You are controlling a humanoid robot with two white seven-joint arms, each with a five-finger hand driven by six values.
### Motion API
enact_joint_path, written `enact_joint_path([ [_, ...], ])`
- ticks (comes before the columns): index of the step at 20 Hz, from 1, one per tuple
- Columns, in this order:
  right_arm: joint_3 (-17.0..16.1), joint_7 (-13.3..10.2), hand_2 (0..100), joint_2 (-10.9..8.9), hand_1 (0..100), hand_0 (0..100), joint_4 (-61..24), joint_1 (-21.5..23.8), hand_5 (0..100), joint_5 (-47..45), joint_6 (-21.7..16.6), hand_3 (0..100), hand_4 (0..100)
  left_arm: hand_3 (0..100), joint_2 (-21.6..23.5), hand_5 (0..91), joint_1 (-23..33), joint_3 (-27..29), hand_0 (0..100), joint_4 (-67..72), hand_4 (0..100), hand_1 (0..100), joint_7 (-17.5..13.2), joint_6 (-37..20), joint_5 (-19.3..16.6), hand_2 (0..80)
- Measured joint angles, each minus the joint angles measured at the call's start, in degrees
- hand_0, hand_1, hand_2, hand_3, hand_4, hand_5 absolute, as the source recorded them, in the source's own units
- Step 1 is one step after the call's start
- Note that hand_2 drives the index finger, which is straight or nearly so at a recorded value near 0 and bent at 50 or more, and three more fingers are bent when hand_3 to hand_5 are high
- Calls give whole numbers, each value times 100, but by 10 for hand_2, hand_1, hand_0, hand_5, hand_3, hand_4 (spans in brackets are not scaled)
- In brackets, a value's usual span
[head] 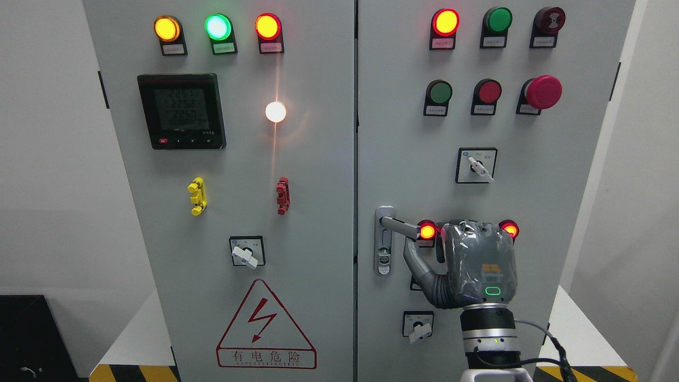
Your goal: Release door handle
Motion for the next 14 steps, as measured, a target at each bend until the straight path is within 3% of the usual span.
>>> enact_joint_path([
  [3, 3, 0, 836, -10, 200, 462, -80, 168, 952, 0, -28, 1000, 910, 0, 0, 0, 0, 0, 120, 0, 0, 556, 0, 0, 1, 0],
  [7, 2, -65, 694, -23, 190, 447, -242, 483, 846, -3, -212, 952, 830, 0, 0, 0, 0, 0, 120, 0, 0, 556, 0, 0, 1, 0],
  [8, 1, -105, 610, -25, 185, 441, -296, 577, 799, -4, -272, 862, 802, 0, 0, 0, 0, 0, 120, 0, 0, 556, 0, 0, 2, 0],
  [9, -3, -123, 601, -28, 185, 438, -362, 685, 787, -6, -335, 859, 798, 0, 0, 0, 0, 0, 120, 1, 0, 556, 0, 0, 2, 0],
  [11, -27, -139, 495, -33, 219, 400, -501, 910, 703, -10, -506, 741, 726, 0, 0, 0, 0, 0, 120, 0, 0, 556, 0, 0, 2, 0],
  [12, -52, -153, 488, -33, 223, 399, -580, 1032, 698, -12, -610, 722, 716, 0, 0, 0, 0, 0, 120, 0, 0, 556, 0, 0, 1, 0],
  [13, -80, -160, 421, -33, 231, 399, -657, 1161, 659, -15, -740, 624, 661, 0, 0, 0, 0, 0, 120, -1, 0, 556, 0, 0, 2, 0],
  [14, -112, -167, 315, -32, 239, 399, -730, 1283, 546, -21, -872, 465, 527, 0, 0, 0, 0, 0, 120, -1, 0, 556, 0, 0, 2, 0],
])
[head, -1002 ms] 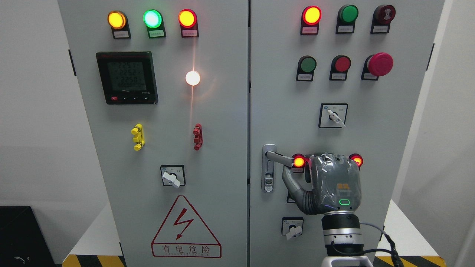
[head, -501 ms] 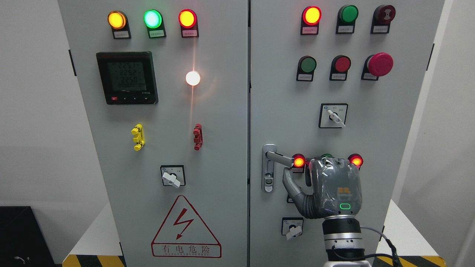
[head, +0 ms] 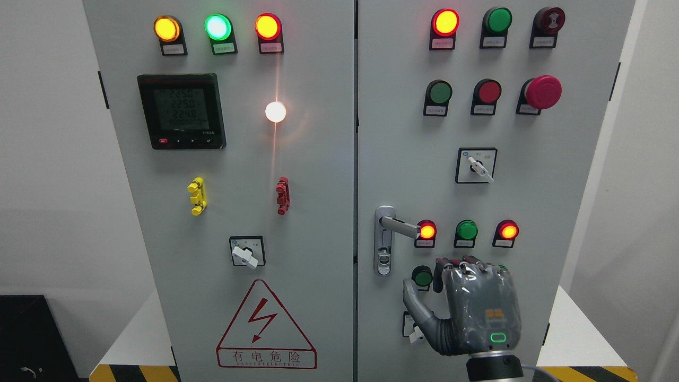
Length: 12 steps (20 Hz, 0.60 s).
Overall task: Release door handle
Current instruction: 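Open the right hand and pull it away from the handle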
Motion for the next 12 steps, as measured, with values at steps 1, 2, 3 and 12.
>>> enact_joint_path([
  [1, -39, -2, 283, 2, 241, 403, -76, 119, 497, -17, -65, 407, 464, 0, 0, 0, 0, 0, 120, 0, 0, 556, 0, 0, 0, 0],
  [2, -82, -7, 241, 5, 241, 405, -155, 235, 407, -47, -143, 352, 390, 0, 0, 0, 0, 0, 120, -1, 0, 556, 0, 0, 0, 0],
  [3, -120, -10, 194, 6, 239, 411, -219, 326, 256, -84, -193, 260, 262, 0, 0, 0, 0, 0, 120, -1, 0, 556, 0, 0, 1, 0],
  [12, -494, -132, 0, 14, 165, 447, -599, 706, 74, -657, -643, 47, 56, 0, 0, 0, 0, 0, 120, -1, 0, 556, 0, 0, 1, 0],
])
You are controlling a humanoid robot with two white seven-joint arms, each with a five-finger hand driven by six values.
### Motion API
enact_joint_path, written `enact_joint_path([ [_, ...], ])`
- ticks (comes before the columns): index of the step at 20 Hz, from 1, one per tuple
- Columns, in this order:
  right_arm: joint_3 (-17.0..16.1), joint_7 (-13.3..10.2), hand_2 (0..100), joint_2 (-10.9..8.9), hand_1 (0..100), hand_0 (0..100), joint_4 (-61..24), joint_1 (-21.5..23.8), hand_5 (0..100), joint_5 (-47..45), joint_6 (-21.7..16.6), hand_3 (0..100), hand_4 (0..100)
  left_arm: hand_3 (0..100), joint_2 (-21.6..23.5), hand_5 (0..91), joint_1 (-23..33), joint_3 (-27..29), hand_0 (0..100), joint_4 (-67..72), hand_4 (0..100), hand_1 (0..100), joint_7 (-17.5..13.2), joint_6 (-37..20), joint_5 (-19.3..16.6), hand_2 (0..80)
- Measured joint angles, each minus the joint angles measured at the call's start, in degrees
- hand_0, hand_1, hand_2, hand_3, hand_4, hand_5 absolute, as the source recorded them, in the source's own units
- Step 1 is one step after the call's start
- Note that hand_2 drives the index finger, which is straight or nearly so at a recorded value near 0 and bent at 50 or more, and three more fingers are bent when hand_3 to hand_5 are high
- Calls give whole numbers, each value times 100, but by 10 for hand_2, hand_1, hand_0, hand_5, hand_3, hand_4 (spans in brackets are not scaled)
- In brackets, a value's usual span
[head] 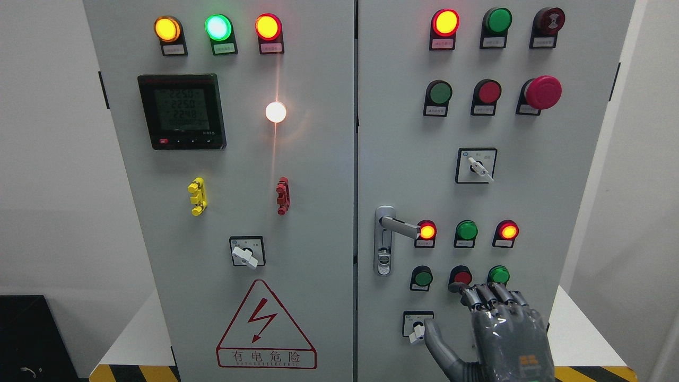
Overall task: Release door handle
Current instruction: 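Open the right hand and pull it away from the handle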
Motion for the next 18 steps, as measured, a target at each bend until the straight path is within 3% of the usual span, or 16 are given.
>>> enact_joint_path([
  [4, -226, -13, 0, 2, 122, 453, -95, 45, 54, -536, -756, 38, 47, 0, 0, 0, 0, 0, 120, 0, 0, 556, 0, 0, 0, 0],
  [7, -382, -158, 6, 6, 125, 442, -144, 67, 41, -810, -1094, 44, 53, 0, 0, 0, 0, 0, 120, 1, 0, 556, 0, 0, 0, 0],
  [18, -772, -269, 26, 18, 170, 411, -246, 165, 91, -1261, -1270, 80, 110, 0, 0, 0, 0, 0, 120, 1, 0, 556, 0, 0, 0, 0],
])
